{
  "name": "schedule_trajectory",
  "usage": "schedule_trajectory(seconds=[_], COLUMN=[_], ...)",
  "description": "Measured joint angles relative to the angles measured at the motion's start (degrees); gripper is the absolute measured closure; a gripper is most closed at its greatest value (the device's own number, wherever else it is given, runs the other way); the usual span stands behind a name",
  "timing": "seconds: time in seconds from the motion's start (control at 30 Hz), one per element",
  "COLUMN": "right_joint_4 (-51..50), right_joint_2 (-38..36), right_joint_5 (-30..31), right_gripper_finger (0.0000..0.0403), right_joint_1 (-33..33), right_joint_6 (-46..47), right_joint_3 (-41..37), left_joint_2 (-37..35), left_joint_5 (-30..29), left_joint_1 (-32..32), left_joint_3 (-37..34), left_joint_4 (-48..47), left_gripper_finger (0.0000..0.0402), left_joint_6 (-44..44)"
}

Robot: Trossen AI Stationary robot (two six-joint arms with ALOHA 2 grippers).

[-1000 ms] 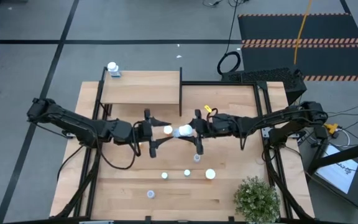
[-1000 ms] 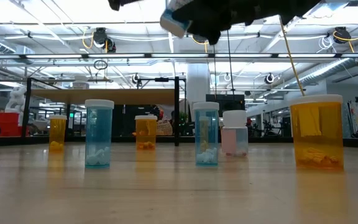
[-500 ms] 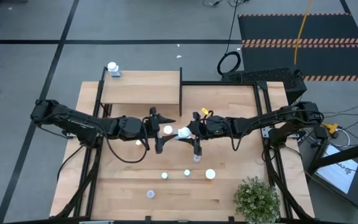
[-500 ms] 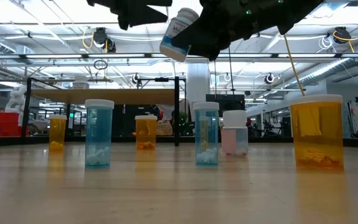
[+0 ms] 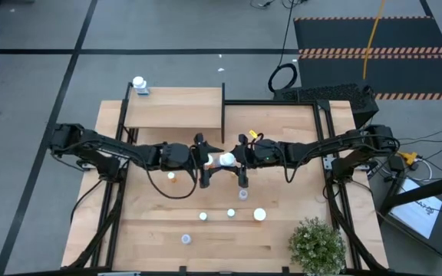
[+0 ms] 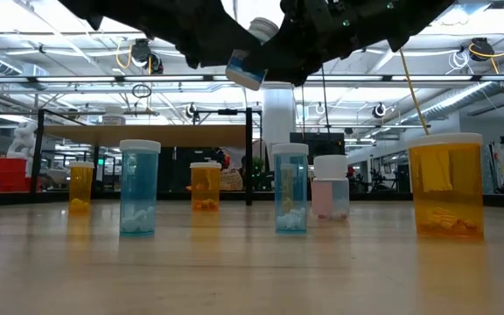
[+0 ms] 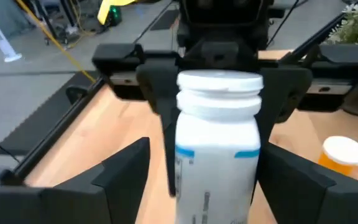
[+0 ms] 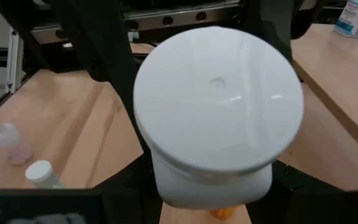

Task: Pick and place medicine bottles onto shelf by color
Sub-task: Put the white pill bottle on the shelf aligned with the other white pill bottle

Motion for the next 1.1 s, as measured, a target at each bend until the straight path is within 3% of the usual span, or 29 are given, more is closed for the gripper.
schedule_trajectory(seconds=[0.27,0.37,0.5,0.63,0.87,1.1], right_joint_4=[0.20,0.47,0.69,0.96,3.06,8.26], right_joint_2=[-0.07,-0.09,-0.10,-0.26,-0.24,-0.24], right_joint_5=[0.24,0.05,-0.03,-0.40,-0.78,-3.75], right_gripper_finger=[0.0238,0.0238,0.0233,0.0204,0.0147,0.0150], right_joint_1=[-0.02,0.02,0.02,0.11,0.46,0.48], right_joint_6=[-0.41,-0.38,0.01,-0.85,-1.39,-1.30], right_joint_3=[0.00,0.02,0.02,0.02,0.00,-0.02], left_joint_2=[-0.35,-0.46,-0.46,-1.60,-5.22,-5.35], left_joint_5=[0.52,0.56,0.52,0.55,0.46,0.57], left_joint_1=[-0.22,-0.48,-0.52,-0.70,-1.07,-1.75], left_joint_3=[-0.04,-0.04,-0.04,-0.09,-0.07,-0.02], left_joint_4=[0.79,0.83,0.93,0.88,1.57,4.57], left_gripper_finger=[0.0232,0.0251,0.0237,0.0214,0.0234,0.0228], left_joint_6=[2.56,3.06,3.31,2.62,0.95,0.52])
